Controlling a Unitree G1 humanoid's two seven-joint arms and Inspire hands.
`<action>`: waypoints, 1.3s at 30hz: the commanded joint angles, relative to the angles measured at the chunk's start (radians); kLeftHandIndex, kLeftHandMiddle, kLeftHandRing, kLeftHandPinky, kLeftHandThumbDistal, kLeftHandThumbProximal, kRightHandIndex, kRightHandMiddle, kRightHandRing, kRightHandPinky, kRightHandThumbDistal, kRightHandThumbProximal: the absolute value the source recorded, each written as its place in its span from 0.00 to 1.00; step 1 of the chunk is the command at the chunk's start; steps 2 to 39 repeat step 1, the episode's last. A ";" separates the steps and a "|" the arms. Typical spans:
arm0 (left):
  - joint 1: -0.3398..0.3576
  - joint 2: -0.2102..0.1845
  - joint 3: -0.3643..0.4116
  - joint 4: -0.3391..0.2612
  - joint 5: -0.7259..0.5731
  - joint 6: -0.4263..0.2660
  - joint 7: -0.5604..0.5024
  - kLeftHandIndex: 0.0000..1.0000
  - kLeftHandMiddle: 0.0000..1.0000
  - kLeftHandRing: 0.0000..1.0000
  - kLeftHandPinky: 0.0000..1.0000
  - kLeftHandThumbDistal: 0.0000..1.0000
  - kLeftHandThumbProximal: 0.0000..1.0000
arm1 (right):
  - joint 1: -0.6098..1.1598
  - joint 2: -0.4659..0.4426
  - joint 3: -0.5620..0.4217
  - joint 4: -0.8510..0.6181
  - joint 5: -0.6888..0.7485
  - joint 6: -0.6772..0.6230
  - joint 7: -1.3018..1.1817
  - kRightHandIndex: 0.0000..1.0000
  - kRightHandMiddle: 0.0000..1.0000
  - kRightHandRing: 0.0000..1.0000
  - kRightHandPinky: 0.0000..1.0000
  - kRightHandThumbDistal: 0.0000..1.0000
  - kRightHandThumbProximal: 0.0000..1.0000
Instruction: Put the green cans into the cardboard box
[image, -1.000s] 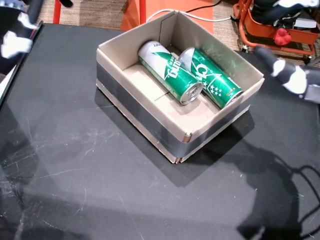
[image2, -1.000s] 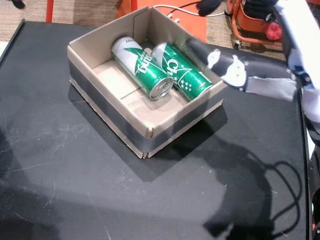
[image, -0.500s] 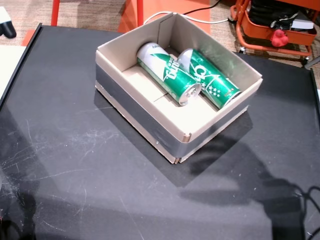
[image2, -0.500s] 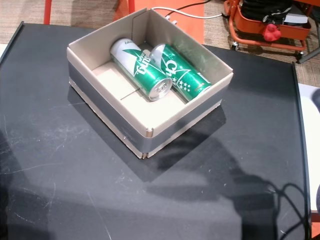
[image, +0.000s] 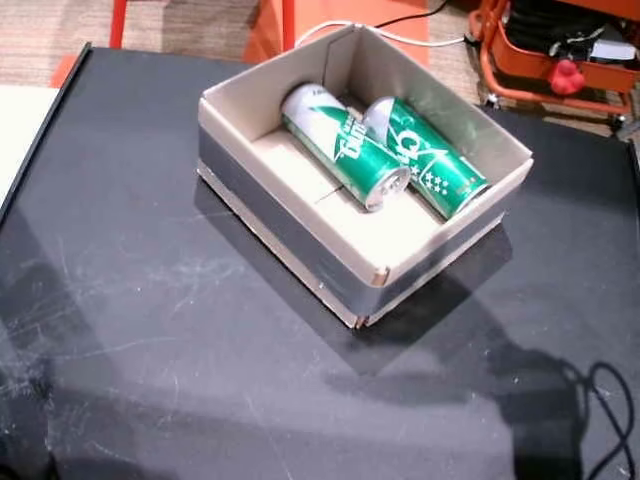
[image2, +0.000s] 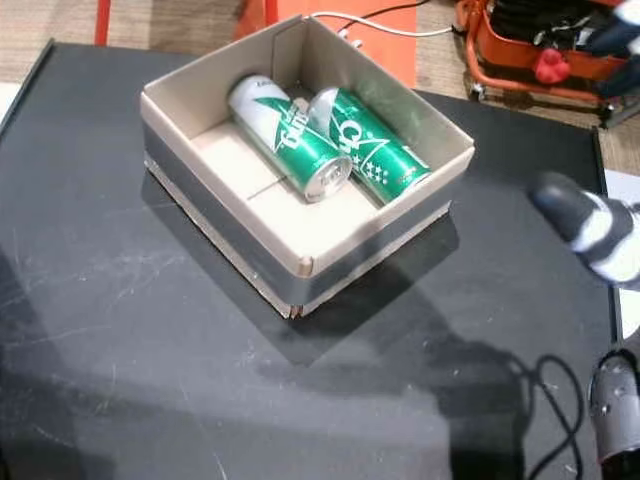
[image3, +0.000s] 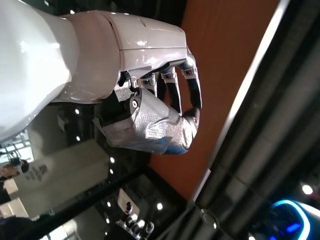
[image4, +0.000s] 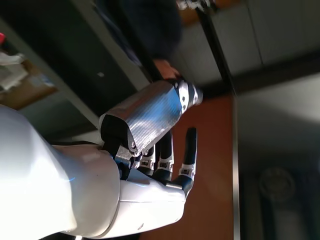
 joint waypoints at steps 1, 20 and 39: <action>0.029 -0.016 -0.004 -0.013 0.007 0.030 0.001 0.38 0.43 0.57 0.63 0.29 0.35 | 0.013 -0.021 -0.010 0.005 -0.021 0.017 0.002 0.65 0.41 0.38 0.52 0.38 0.48; 0.029 -0.016 -0.004 -0.013 0.007 0.030 0.001 0.38 0.43 0.57 0.63 0.29 0.35 | 0.013 -0.021 -0.010 0.005 -0.021 0.017 0.002 0.65 0.41 0.38 0.52 0.38 0.48; 0.029 -0.016 -0.004 -0.013 0.007 0.030 0.001 0.38 0.43 0.57 0.63 0.29 0.35 | 0.013 -0.021 -0.010 0.005 -0.021 0.017 0.002 0.65 0.41 0.38 0.52 0.38 0.48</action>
